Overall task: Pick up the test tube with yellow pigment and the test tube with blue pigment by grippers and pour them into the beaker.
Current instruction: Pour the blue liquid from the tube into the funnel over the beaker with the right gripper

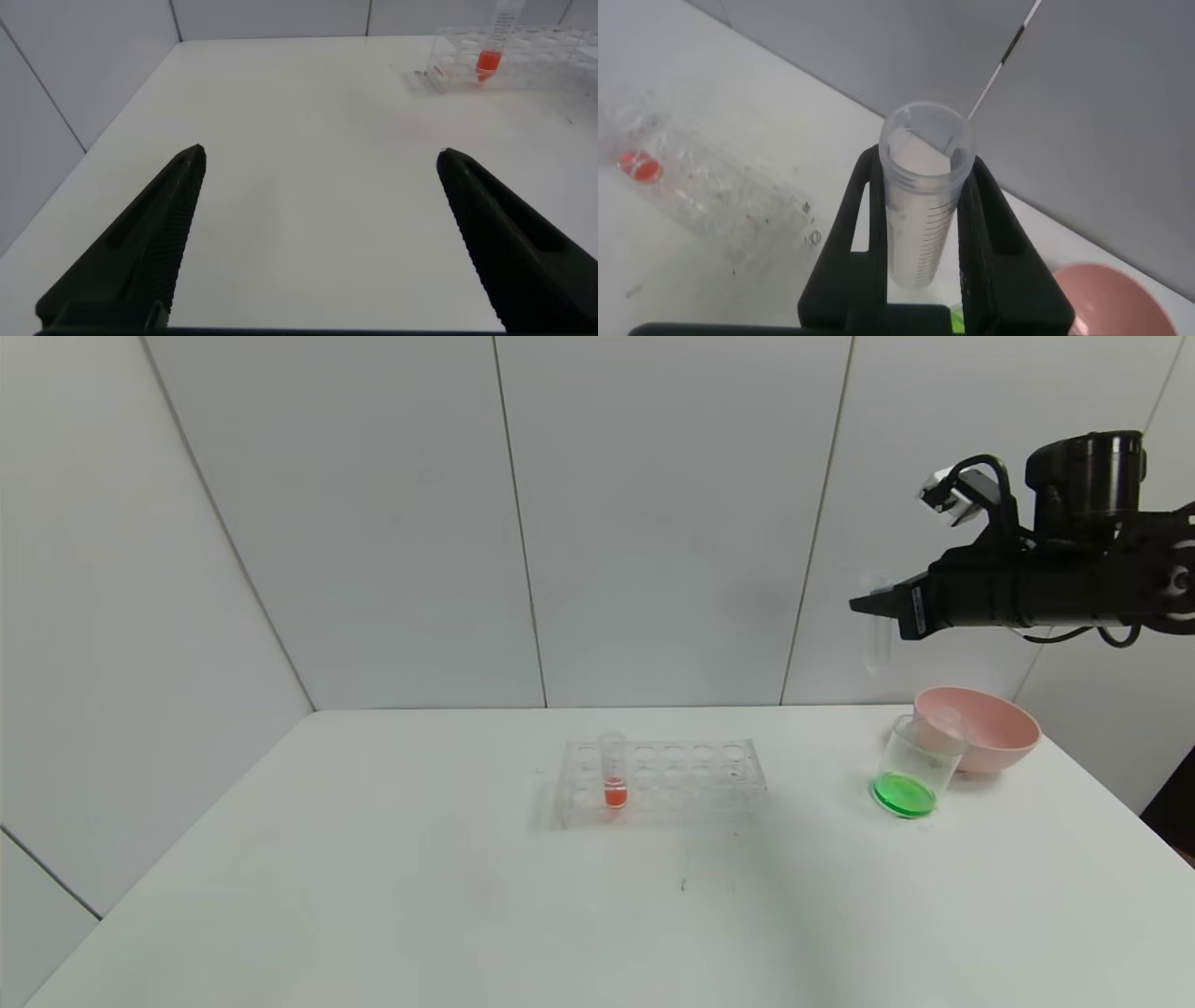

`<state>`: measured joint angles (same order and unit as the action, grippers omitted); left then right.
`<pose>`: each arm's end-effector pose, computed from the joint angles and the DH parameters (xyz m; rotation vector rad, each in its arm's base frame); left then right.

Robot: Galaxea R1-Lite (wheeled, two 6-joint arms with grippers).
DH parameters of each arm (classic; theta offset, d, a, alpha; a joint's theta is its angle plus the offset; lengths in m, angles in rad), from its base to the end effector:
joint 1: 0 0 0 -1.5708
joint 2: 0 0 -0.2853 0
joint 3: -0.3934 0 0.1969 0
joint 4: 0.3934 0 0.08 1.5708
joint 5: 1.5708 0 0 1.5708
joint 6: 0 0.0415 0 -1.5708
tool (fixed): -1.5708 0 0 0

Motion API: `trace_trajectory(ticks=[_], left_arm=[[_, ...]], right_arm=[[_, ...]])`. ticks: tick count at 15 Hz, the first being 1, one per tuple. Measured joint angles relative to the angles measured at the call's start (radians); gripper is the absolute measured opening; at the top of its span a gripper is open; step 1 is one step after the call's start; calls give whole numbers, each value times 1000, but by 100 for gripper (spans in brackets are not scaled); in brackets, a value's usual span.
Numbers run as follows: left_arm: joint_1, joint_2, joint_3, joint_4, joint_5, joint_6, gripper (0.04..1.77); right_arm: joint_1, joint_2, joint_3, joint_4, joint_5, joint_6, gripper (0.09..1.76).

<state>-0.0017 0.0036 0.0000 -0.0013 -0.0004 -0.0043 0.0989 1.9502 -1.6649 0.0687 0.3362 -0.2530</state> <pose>0.0183 0.0000 0.0756 -0.0043 0.0023 -0.0021 0.4098 0.0544 0.2449 -0.2042 0.2976 0.4726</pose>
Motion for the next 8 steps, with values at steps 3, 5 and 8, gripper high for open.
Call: trace_trajectory(ticks=[3,5,8], left_arm=[[0,0,0,0,0,0,176],[0,0,0,0,0,0,176],[0,0,0,0,0,0,176]], right_arm=[[-4,-84,273,-306,3,115,49],[-21,-151,491,-481,3,144,49],[-74,-239,778,-714,3,161,49]])
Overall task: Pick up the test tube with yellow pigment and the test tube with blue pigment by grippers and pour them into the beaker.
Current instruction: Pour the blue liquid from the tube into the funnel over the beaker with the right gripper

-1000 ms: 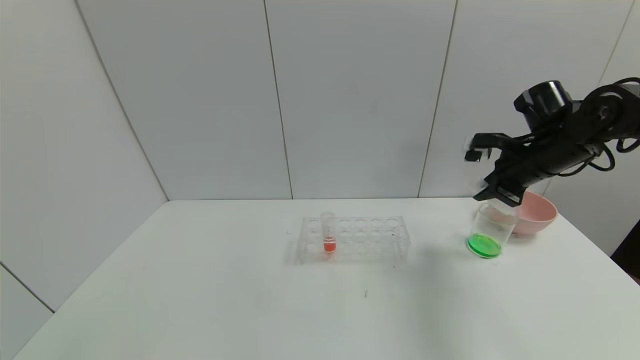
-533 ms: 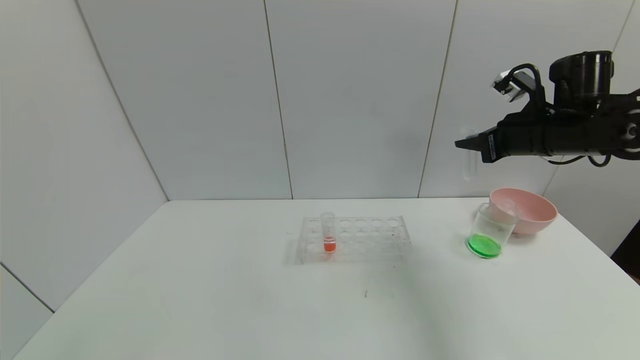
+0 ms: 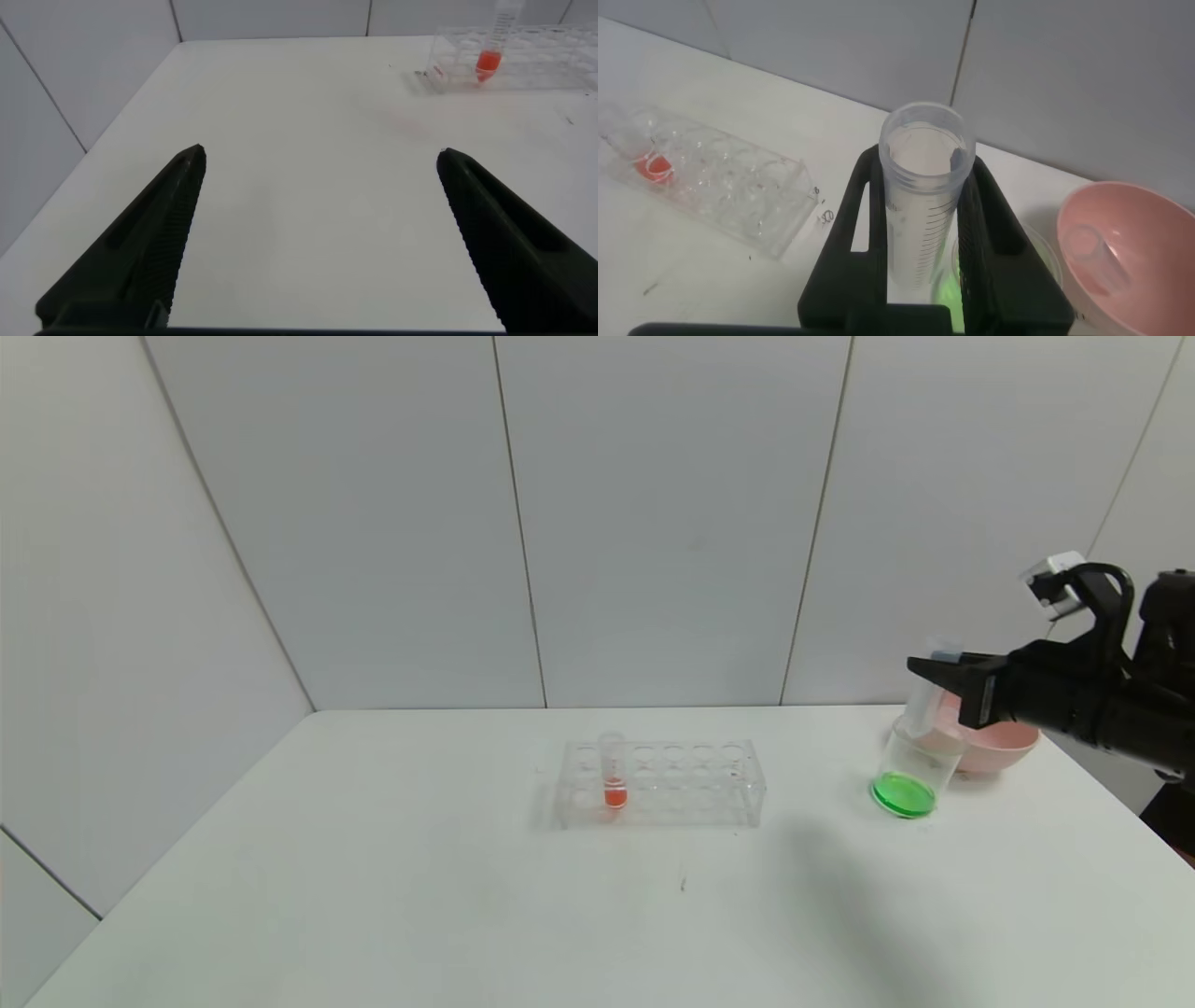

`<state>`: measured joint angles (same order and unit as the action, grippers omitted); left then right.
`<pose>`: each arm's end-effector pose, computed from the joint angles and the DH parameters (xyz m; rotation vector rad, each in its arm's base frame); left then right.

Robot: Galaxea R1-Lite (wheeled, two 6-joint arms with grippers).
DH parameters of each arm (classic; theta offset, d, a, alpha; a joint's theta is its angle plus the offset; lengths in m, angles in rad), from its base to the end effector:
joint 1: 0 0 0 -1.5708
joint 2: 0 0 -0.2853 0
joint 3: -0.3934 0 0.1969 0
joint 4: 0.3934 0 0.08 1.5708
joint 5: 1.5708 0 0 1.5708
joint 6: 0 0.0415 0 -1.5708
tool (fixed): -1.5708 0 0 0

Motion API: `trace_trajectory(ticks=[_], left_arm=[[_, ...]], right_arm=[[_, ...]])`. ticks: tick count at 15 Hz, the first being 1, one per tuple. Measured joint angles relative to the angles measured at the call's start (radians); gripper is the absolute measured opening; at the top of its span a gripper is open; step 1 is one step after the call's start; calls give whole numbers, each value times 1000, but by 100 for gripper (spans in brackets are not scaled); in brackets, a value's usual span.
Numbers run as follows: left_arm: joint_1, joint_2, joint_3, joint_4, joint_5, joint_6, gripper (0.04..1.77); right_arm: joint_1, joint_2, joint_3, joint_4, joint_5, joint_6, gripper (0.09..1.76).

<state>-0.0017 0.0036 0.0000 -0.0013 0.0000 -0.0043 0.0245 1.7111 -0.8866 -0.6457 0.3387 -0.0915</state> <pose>0.0183 0.0000 0.0756 -0.0043 0.0023 -0.0017 0.3356 0.0220 0.1790 -0.0621 0.1608 0.3700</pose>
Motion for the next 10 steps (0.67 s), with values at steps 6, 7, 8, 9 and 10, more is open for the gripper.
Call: trace_trajectory(ticks=[6,7,8,9,10], left_arm=[[0,0,0,0,0,0,176],[0,0,0,0,0,0,176],[0,0,0,0,0,0,176],[0,0,0,0,0,0,176],[0,0,0,0,0,0,176]], right_arm=[[-238,-68,239,-242,84,7,49],[-283,-58,229,-243,127,7,49],[-319,-38,210,-246,150,7,49],[-346,-8,180,-247,160,7,49],[-361,26,144,-248,164,8,49]])
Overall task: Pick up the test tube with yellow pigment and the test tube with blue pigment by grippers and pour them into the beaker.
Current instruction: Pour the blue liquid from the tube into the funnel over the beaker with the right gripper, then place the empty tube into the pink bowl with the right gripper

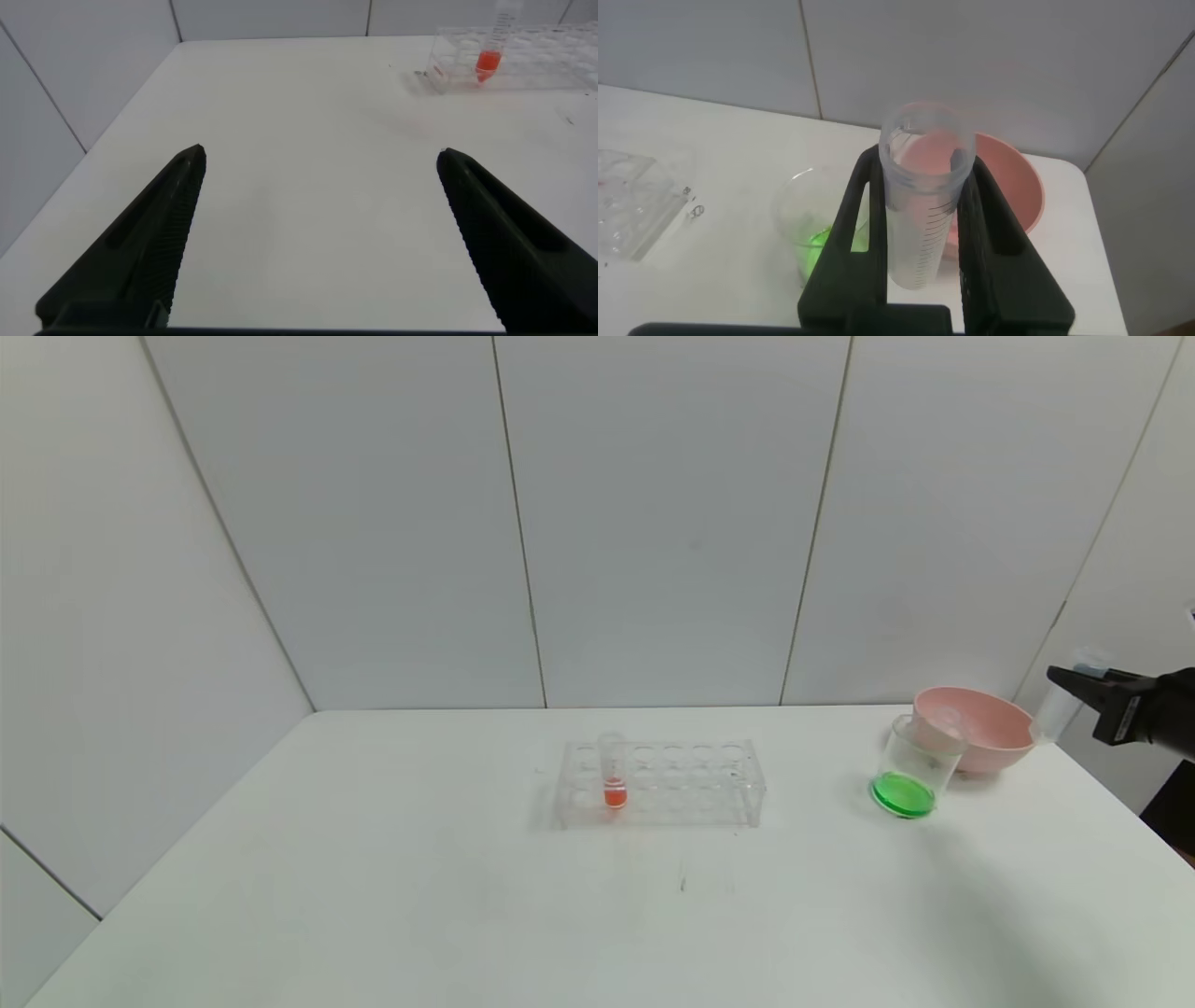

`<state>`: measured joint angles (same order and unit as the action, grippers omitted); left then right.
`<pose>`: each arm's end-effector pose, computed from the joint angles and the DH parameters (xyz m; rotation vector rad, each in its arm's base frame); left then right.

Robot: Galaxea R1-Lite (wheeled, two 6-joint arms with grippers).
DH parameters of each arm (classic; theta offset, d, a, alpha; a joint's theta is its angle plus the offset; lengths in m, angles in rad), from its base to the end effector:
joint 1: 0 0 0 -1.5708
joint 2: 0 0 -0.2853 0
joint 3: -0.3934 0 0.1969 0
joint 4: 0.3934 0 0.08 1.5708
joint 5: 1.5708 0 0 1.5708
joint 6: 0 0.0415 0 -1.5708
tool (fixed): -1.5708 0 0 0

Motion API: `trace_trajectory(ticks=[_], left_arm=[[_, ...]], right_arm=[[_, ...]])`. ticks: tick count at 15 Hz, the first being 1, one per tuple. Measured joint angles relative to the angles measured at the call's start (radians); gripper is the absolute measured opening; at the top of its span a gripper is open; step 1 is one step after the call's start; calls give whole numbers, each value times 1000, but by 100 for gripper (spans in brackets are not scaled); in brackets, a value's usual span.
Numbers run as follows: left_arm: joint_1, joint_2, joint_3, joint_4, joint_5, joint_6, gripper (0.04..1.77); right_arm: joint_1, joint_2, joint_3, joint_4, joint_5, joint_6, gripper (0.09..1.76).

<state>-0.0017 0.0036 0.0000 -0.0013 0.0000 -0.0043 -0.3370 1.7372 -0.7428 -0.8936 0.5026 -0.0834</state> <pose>0.0183 0.0000 0.0756 -0.0043 0.0023 -0.0017 0.3137 -0.0887 0.1583 -0.0420 0.0852 0.1692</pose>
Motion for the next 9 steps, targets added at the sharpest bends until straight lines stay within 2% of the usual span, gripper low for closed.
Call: trace_trajectory(ticks=[3,9], left_arm=[[0,0,0,0,0,0,176],[0,0,0,0,0,0,176]], right_arm=[[-19,125,-128,-1,-6,0,49],[4,383,-390,2,-74,-1,49]])
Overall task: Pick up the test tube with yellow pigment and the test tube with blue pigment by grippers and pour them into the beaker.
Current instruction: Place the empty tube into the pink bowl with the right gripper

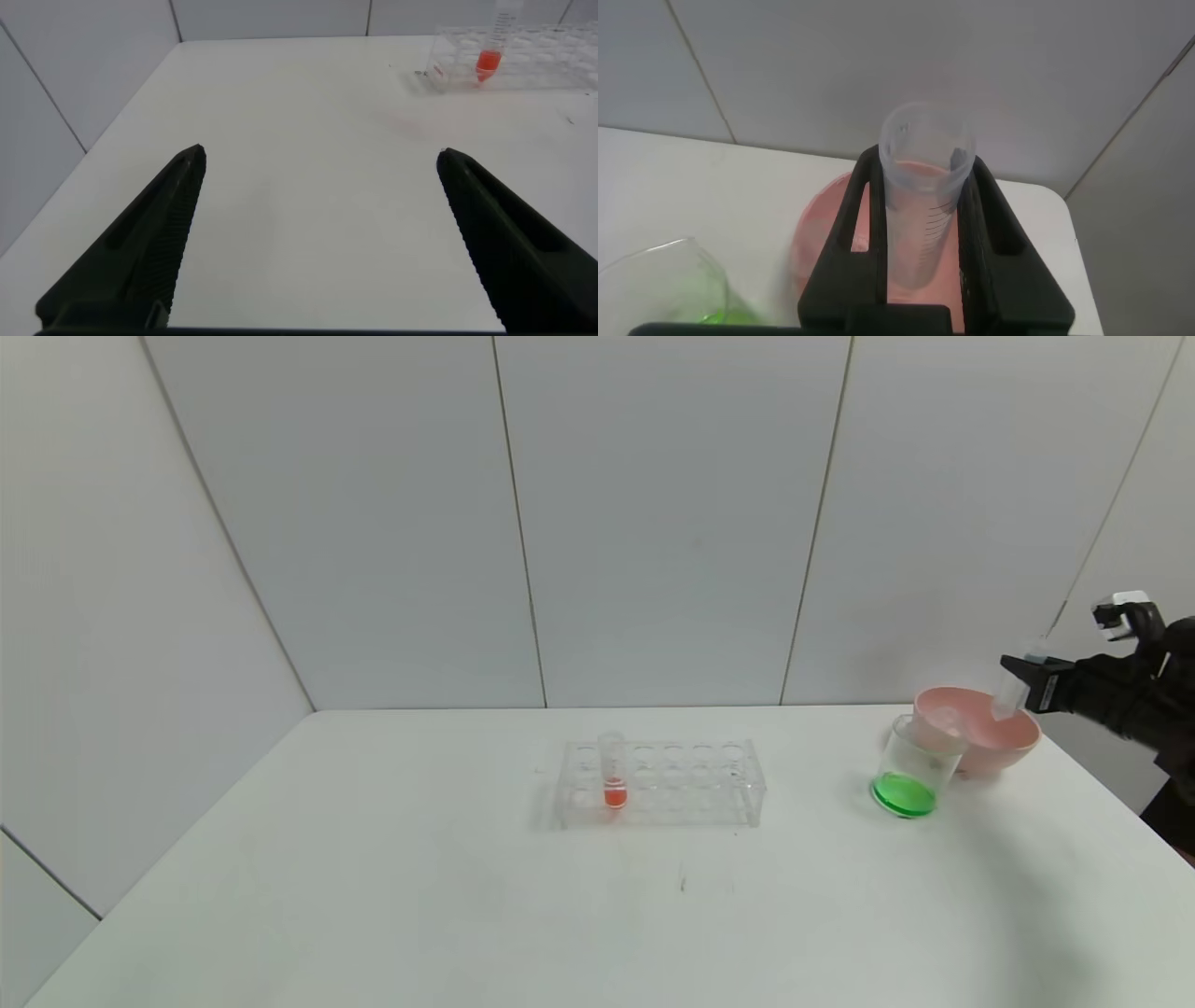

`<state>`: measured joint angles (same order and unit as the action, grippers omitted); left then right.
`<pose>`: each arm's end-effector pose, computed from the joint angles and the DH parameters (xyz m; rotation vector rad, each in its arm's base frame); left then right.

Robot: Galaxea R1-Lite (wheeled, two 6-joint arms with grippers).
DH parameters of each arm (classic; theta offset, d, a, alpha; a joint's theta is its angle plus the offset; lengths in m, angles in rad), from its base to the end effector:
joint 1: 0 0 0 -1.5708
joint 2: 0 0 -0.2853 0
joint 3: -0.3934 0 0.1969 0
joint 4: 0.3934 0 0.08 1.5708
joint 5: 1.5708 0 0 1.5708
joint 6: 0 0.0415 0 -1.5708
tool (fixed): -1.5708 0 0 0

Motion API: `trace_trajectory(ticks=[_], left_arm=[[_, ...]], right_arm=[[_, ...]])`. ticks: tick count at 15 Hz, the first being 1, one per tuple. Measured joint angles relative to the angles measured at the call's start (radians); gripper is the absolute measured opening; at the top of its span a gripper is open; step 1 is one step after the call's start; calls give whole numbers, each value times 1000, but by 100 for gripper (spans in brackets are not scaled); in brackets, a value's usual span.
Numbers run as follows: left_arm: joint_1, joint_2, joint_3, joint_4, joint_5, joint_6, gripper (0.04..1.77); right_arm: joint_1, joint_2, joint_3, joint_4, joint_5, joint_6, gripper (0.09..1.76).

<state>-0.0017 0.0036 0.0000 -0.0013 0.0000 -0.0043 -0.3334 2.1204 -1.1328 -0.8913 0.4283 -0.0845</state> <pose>0.0183 0.0000 0.0756 -0.0043 0.0023 -0.0017 0.4114 -0.1242 0.1217 -0.0486 0.0854 0.0985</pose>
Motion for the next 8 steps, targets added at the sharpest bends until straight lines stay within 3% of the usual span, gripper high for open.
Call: trace_trajectory(ticks=[4,8], left_arm=[[0,0,0,0,0,0,176],[0,0,0,0,0,0,176]], right_arm=[[7,95,-65,-3,-6,-2,49],[9,121,-82,-4,-7,-1,94]])
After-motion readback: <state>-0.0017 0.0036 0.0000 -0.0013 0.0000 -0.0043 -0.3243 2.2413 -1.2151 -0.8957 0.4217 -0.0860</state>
